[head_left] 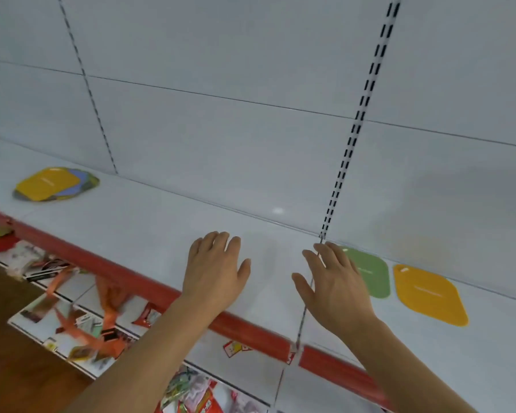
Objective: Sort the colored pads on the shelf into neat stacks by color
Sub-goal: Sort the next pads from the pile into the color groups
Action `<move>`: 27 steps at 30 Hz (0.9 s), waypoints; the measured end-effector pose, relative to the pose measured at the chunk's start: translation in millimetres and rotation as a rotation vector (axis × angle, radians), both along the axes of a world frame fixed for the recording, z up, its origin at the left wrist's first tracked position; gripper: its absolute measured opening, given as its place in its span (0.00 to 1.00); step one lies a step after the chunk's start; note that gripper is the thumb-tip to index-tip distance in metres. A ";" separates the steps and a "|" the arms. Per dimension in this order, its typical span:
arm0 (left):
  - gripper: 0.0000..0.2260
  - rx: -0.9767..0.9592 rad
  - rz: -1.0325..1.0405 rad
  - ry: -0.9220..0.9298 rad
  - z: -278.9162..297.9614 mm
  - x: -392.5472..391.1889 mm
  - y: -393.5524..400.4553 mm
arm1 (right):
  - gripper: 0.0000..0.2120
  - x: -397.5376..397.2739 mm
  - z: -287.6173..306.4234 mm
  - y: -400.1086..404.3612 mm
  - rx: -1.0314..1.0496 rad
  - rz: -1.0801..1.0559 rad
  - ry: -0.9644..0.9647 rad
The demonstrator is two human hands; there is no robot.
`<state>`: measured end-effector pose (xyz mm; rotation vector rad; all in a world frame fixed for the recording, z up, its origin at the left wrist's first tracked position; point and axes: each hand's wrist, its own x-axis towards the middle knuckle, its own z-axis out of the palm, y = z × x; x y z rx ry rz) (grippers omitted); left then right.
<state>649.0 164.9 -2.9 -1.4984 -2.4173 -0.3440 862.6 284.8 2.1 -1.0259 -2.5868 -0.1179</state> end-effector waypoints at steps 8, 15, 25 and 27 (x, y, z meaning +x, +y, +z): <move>0.26 0.001 0.155 -0.004 7.7 -141.2 -150.6 | 0.28 -156.7 -7.5 -117.5 -0.008 0.131 -0.008; 0.26 -0.027 0.289 -0.007 4.3 -248.5 -222.8 | 0.26 -287.5 -13.0 -168.4 -0.006 0.271 -0.022; 0.28 -0.081 0.341 -0.070 4.0 -415.6 -224.0 | 0.30 -491.0 -22.8 -150.2 -0.092 0.346 0.071; 0.30 -0.078 0.338 -0.064 9.6 -451.8 -215.3 | 0.30 -523.3 -22.2 -142.6 -0.082 0.357 0.076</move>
